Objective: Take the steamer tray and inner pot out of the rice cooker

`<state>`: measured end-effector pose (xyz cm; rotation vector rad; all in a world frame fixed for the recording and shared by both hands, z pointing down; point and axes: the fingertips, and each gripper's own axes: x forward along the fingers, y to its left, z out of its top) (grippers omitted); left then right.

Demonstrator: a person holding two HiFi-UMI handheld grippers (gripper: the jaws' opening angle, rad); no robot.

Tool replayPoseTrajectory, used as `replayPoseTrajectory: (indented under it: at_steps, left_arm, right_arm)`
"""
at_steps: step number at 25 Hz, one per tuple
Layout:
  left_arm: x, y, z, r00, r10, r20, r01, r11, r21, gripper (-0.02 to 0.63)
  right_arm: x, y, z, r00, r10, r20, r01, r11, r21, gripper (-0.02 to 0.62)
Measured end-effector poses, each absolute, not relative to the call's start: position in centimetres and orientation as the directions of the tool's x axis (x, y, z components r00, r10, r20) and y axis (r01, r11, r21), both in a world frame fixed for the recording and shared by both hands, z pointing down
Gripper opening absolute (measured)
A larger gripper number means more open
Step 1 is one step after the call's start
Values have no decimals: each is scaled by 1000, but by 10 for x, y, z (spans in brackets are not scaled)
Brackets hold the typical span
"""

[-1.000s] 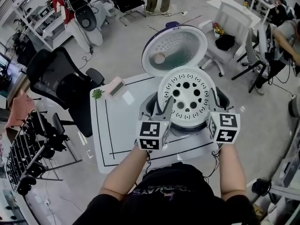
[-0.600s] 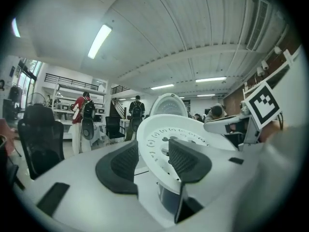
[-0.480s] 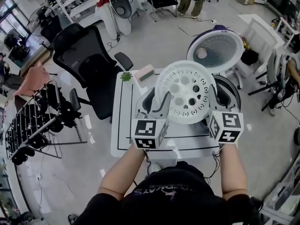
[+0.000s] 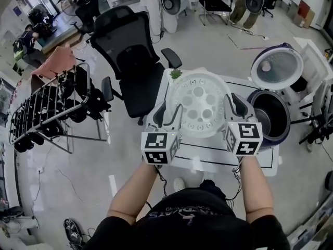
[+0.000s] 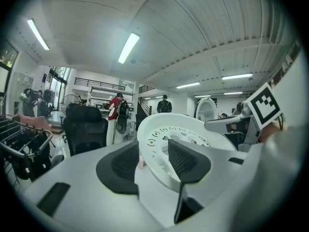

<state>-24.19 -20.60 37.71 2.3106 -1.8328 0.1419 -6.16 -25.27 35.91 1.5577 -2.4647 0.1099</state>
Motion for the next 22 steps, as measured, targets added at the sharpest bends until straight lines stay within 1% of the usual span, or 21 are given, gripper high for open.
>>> replayPoseTrajectory:
  at_steps: [4,9,17,22]
  left_arm:
    - [-287,-191,392,192,-958,213,-980,-175,96,192]
    - [-326,-183,405,165,-957,238,-984,-142,109,192]
    - [-346,-208,428,162,-949,272,-982,-126,143,192]
    - [-355,-237,459,158,-937,312,-981,-114,154,190]
  right_arm:
    - [-109,-245,373,-454,-859,238,-878,476,43,66]
    - [-149,-242,384,-481,-839,253,-863,504,31,66]
    - [-171,-272,405,-489,-822,290,-854,519,32,66]
    - [-181,-304,436,-492,-807,326,-851,525,14,64]
